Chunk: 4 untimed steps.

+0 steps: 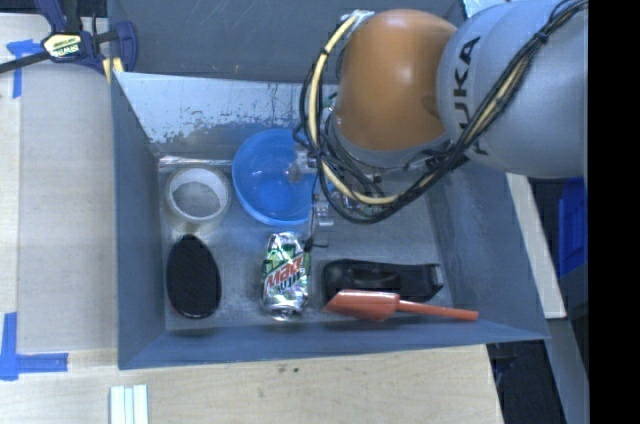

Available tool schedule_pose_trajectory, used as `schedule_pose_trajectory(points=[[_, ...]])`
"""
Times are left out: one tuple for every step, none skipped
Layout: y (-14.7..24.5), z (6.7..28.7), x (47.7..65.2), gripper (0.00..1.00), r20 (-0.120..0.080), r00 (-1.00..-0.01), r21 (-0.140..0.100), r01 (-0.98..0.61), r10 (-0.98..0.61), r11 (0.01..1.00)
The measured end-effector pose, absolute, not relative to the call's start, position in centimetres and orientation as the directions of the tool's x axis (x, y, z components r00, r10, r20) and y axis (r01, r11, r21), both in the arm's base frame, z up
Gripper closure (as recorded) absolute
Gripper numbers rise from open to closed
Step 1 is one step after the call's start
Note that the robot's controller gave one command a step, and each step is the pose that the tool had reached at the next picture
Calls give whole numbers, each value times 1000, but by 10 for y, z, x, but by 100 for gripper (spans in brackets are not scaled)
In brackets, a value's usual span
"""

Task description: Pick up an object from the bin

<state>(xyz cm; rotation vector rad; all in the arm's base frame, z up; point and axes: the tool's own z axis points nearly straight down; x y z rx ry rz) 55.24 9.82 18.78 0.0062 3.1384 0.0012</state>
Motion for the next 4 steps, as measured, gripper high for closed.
schedule_pose_trajectory(points=[[98, 188, 552, 0, -3, -1000, 1, 4, 4, 1000], [107, 162, 565, 0, -2, -962, 2, 275, 275, 962], [113, 173, 576, 0, -8, -1000, 1, 12, 12, 1000], [96, 144, 580, 0, -4, -896, 3, 443, 443, 896]])
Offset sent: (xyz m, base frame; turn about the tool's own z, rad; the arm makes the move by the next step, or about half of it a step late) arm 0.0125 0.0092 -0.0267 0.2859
